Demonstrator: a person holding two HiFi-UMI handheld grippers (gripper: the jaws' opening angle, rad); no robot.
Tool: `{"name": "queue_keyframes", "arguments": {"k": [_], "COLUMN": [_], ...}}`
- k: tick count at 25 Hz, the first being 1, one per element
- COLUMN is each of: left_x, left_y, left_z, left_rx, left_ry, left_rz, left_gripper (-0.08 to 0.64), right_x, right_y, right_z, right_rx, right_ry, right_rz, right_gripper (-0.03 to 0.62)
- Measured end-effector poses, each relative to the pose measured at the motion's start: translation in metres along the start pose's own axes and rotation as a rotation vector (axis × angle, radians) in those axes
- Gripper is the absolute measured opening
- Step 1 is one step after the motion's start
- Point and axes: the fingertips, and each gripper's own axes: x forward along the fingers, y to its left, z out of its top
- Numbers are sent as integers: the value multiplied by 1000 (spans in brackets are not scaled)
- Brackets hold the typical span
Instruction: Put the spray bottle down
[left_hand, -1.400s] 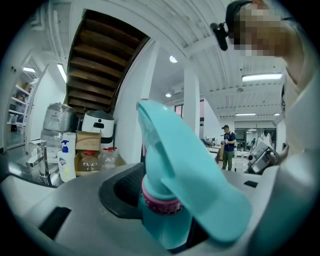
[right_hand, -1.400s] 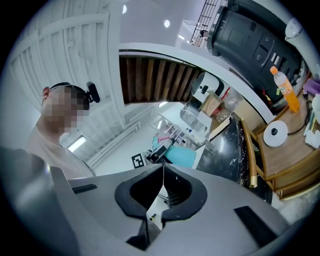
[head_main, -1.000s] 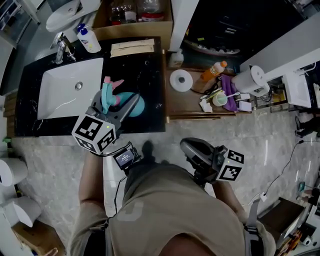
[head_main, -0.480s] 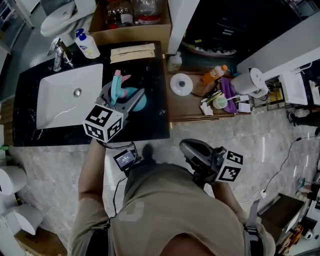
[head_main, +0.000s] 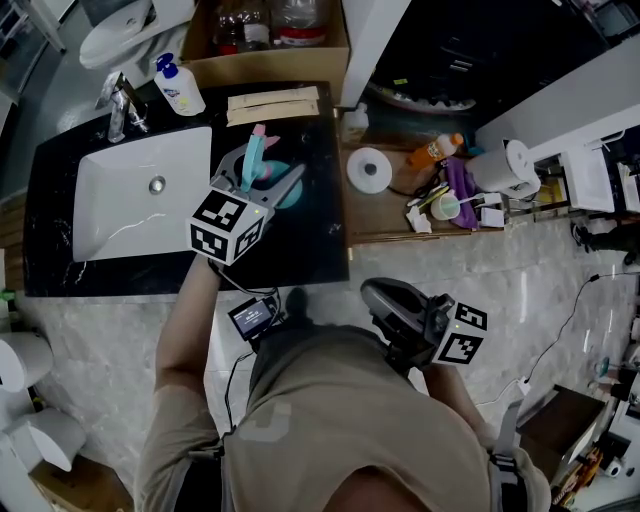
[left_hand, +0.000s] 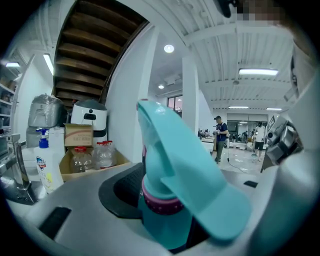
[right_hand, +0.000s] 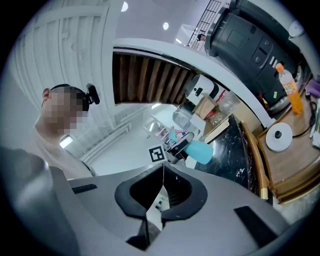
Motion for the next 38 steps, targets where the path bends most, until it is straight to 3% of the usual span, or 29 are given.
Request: {"name": "queue_keyframes", "arguments": {"k": [18, 38], "left_x": [35, 88], "left_y": [14, 37], "left_z": [-10, -16], "left_rx": [50, 93], "left_ry": [52, 126], "left_rz": [-33, 43], "left_gripper": [242, 242], "right_x": [2, -1], "right_y": [1, -41], "right_z": [-5, 36], "right_rx": [18, 61], "right_ry": [-19, 8], "right_rz": [-12, 48], "right_gripper": [21, 21]}}
